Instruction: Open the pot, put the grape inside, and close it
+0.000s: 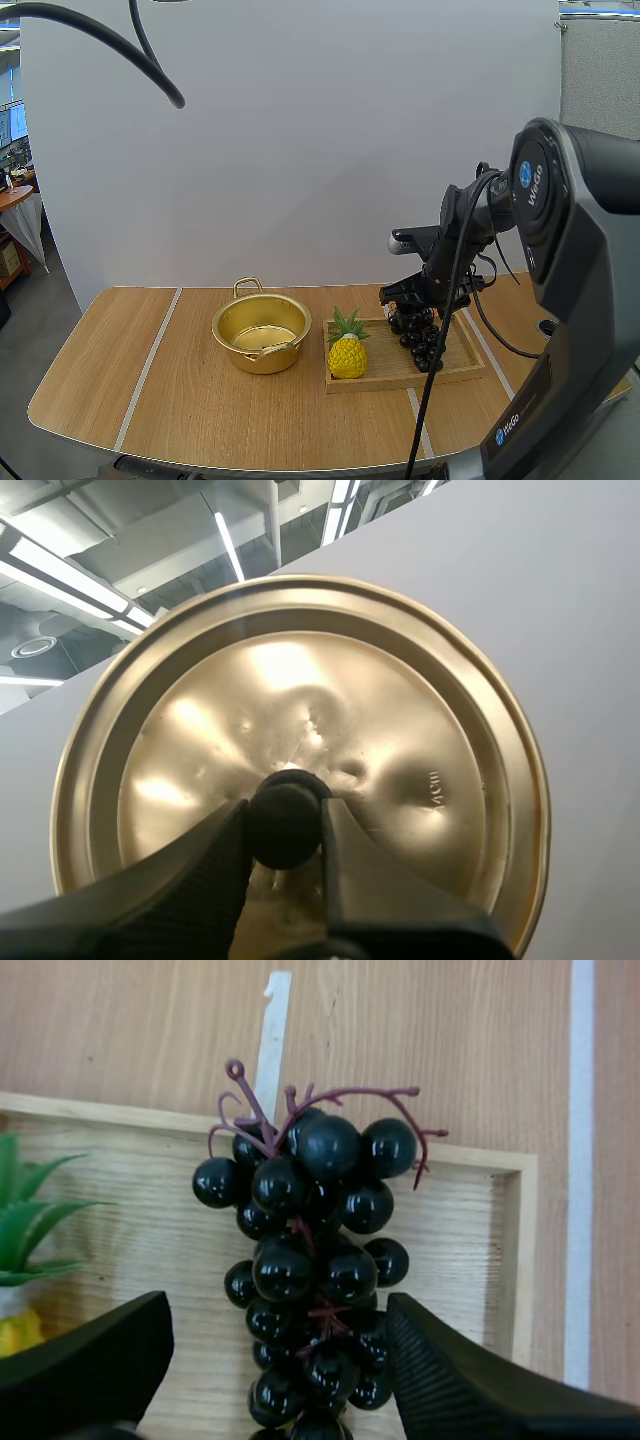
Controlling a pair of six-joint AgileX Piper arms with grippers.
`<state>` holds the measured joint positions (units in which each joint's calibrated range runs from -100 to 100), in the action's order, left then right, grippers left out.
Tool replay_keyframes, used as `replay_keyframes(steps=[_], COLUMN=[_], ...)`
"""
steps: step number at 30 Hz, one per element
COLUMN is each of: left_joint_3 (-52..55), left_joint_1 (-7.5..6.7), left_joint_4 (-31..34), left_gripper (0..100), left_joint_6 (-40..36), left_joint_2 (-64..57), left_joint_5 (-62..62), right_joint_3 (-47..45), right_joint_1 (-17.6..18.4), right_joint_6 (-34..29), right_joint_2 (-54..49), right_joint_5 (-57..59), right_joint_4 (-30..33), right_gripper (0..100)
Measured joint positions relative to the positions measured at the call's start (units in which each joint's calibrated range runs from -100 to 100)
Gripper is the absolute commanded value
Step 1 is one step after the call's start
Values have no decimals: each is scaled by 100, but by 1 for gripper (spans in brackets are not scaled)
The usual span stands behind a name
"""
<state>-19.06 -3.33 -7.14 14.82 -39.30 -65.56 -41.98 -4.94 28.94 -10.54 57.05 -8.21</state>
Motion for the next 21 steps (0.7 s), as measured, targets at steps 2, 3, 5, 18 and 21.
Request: replay_keyframes(steps=[2,3,5,18,21], left_joint_3=[0,0,0,0,0], left_joint_1=[0,0,0,0,0], left_joint_4=[0,0,0,0,0], left_gripper=[0,0,0,0,0], left_joint_6=[0,0,0,0,0], left_joint_2=[0,0,0,0,0], left_joint_5=[0,0,0,0,0], right_joint_3=[0,11,11,41,46], right_joint_1=[0,0,0,-4,-4], right_joint_6=[27,38,72,111,111], right_joint_2=[124,171,361,1055,1121], right_joint_5=[-43,-88,-222,-1010,-1113], right_joint_4=[0,0,0,11,24], right_gripper=[100,100,100,100,100])
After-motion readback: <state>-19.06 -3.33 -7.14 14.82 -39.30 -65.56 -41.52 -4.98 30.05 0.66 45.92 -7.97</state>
